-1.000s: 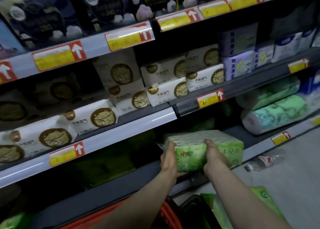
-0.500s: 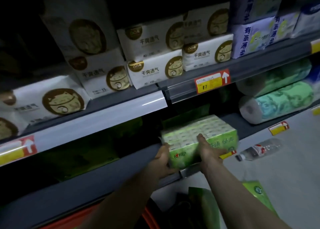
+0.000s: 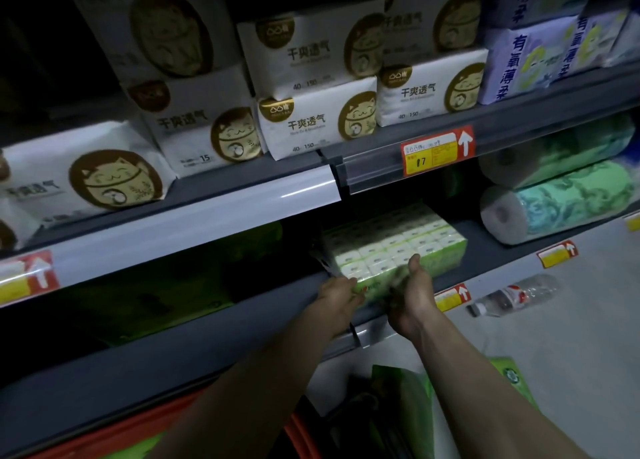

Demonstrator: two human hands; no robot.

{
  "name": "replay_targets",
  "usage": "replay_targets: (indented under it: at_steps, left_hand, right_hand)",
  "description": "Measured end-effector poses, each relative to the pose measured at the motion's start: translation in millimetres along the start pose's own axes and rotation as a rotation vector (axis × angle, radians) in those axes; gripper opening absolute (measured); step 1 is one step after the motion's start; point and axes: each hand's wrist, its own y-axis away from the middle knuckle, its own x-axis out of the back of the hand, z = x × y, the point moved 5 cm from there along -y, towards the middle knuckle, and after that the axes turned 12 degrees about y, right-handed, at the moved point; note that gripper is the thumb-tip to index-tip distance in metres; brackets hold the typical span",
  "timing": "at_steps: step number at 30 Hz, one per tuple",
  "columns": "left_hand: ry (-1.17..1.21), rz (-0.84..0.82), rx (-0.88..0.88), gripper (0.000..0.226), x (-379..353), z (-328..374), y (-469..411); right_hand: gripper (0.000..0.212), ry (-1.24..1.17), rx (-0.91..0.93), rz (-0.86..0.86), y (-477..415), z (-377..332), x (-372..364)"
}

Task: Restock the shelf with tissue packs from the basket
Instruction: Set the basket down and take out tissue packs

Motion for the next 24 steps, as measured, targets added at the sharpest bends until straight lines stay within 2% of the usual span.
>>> replay_targets:
  at_steps: [2, 4, 5, 7, 10, 13, 15, 17, 20, 24]
  left_hand:
    - [0.029, -0.03, -0.013, 0.004, -2, 5, -1]
    - [0.095, -0.033, -0.013, 0.008, -2, 6, 0]
    - [0.137, -0.045, 0.006, 0.014, -3, 8, 3]
    - [0.189, -0.071, 0.012, 0.021, -2, 15, 19]
    - [0.27, -0.141, 0.031, 0.019, 10, 29, 40]
    - [0.345, -0.21, 0.03, 0.018, 37, 48, 74]
    - [0.366, -0.238, 0.007, 0.027, 59, 64, 107]
    - [0.379, -0.26, -0.037, 0.038, 84, 79, 139]
    - [0.4, -0.251, -0.113, 0.04, 129, 97, 183]
    - [0.399, -0.187, -0.168, 0.038, 199, 89, 232]
  right_hand:
    - [0.071, -0.025, 0.006, -0.031, 4, -1, -2]
    - [0.087, -0.034, 0.011, -0.043, 7, -2, -2]
    - [0.089, -0.032, 0.015, -0.044, 10, -3, -2]
    - [0.079, 0.022, 0.018, 0.005, 15, -5, -3]
    - [0.053, 0.052, -0.004, 0.05, 31, -10, -7]
    - [0.047, 0.14, -0.04, 0.048, 57, -15, -25]
    - [0.043, 0.203, -0.021, 0.033, 78, -19, -40]
    - [0.039, 0.244, 0.013, -0.028, 103, -25, -59]
    - [0.028, 0.292, 0.019, -0.172, 147, -22, -92]
    - [0.027, 0.554, 0.019, -0.388, 207, -4, -130]
